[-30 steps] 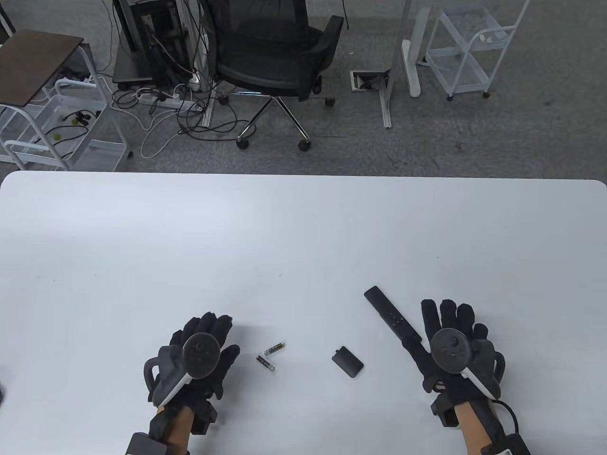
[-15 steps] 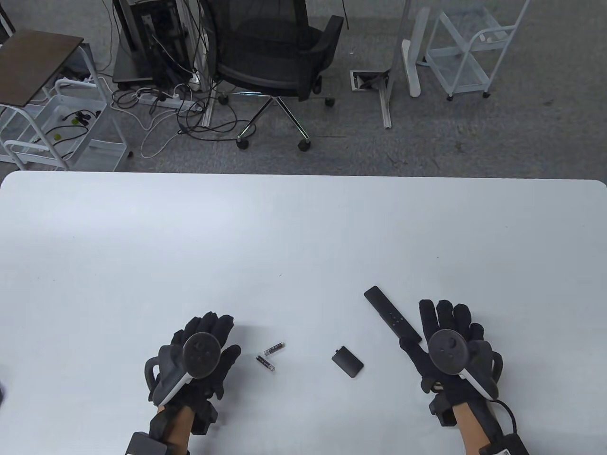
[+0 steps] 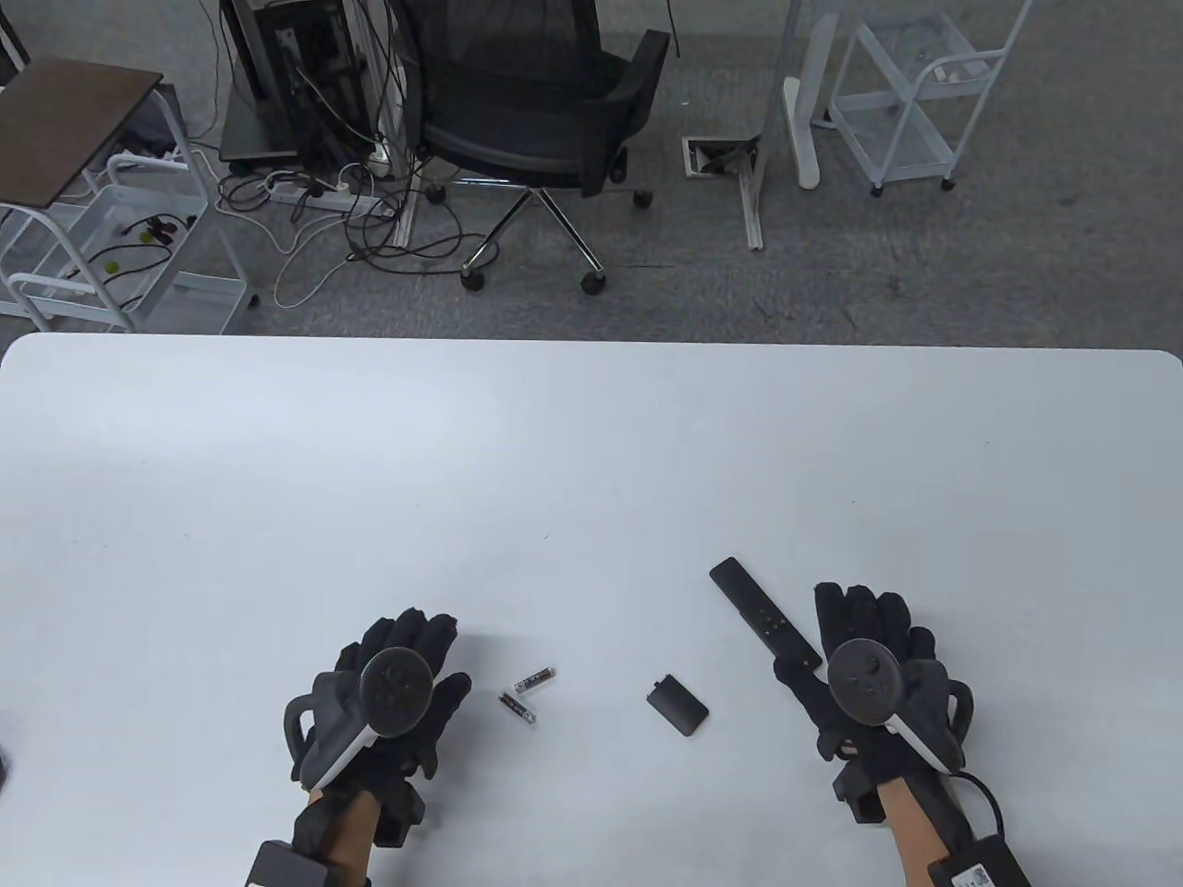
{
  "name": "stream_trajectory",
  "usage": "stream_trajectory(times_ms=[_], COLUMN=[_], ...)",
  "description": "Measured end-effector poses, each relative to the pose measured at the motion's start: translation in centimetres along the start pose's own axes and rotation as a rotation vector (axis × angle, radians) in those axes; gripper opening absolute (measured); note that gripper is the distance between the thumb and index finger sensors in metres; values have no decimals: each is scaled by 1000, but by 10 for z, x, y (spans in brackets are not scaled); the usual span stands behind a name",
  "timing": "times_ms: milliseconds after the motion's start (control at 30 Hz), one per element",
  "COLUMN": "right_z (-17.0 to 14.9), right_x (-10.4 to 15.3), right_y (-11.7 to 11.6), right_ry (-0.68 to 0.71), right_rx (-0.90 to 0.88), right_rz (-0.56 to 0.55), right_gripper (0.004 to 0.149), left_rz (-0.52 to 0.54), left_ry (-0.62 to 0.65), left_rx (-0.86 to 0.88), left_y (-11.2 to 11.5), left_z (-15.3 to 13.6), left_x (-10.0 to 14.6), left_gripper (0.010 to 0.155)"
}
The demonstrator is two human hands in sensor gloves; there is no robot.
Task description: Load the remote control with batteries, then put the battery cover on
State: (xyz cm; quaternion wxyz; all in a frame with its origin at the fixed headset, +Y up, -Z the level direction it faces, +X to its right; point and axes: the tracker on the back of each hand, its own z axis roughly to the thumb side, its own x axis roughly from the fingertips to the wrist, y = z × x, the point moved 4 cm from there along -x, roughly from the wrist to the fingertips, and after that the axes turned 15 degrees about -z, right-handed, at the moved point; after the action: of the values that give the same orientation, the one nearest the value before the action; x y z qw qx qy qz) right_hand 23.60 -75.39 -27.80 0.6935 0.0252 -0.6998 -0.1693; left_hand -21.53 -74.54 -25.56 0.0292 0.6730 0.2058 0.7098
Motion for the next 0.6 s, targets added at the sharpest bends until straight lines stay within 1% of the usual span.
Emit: stream_trajectory(times_ms=[233, 367, 433, 600], right_z=[7, 11, 11, 10], right_x=[-6, -8, -10, -15], right_y=[-21, -34, -38, -42], right_ry=[46, 59, 48, 35], right_rx=[138, 198, 222, 239], right_rz=[-2, 17, 49, 79], right_gripper=[91, 87, 86, 81], left_rz=[5, 5, -1, -8], left_ry=[7, 11, 15, 17], left_rx=[-2, -4, -10, -16], left_y=[0, 0, 2, 4], left_z=[1, 2, 4, 6], left_x=[0, 0, -1, -2], left_gripper=[69, 69, 69, 70])
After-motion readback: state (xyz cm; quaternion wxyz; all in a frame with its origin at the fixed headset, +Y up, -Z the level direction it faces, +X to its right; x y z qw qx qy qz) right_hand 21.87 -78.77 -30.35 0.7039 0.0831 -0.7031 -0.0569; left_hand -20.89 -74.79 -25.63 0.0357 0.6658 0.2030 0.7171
